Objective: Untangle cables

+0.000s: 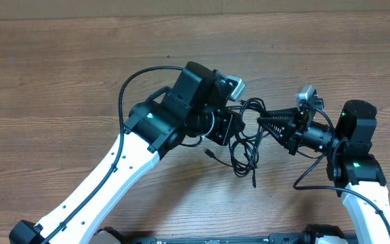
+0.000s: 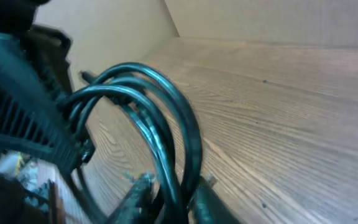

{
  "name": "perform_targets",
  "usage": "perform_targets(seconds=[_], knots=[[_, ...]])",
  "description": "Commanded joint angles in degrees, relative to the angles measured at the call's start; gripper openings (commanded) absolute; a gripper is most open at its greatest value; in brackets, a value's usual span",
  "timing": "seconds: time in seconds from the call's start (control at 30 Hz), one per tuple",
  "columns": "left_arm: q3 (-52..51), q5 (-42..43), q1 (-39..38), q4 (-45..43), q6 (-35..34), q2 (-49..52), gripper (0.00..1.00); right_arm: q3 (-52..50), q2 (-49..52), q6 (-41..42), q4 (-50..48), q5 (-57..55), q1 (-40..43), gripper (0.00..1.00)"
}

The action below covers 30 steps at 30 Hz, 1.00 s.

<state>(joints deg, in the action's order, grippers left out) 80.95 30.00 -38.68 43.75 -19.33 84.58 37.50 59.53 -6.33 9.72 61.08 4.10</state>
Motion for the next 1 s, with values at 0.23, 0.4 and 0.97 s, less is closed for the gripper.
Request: perform_targets(seconds=[0.23,0.4,0.97], knots=[[0.87,-2.03,-1.57,-1.14,-1.99,0.44,0.04,1.16,-0.02,0.28,0.46,0.74,0.09,0.04],[0.87,-8.04,-1.49,-1.09,-5.66,0.44,0.04,1.16,-0.02,0.5,1.92,0.74,0.09,0.04],[0.85,-37.05,-1.46,0.94,-27.91,0.44,0.04,1.16,-0.04,-4.7,5.4,11.1,0.09,0.04]])
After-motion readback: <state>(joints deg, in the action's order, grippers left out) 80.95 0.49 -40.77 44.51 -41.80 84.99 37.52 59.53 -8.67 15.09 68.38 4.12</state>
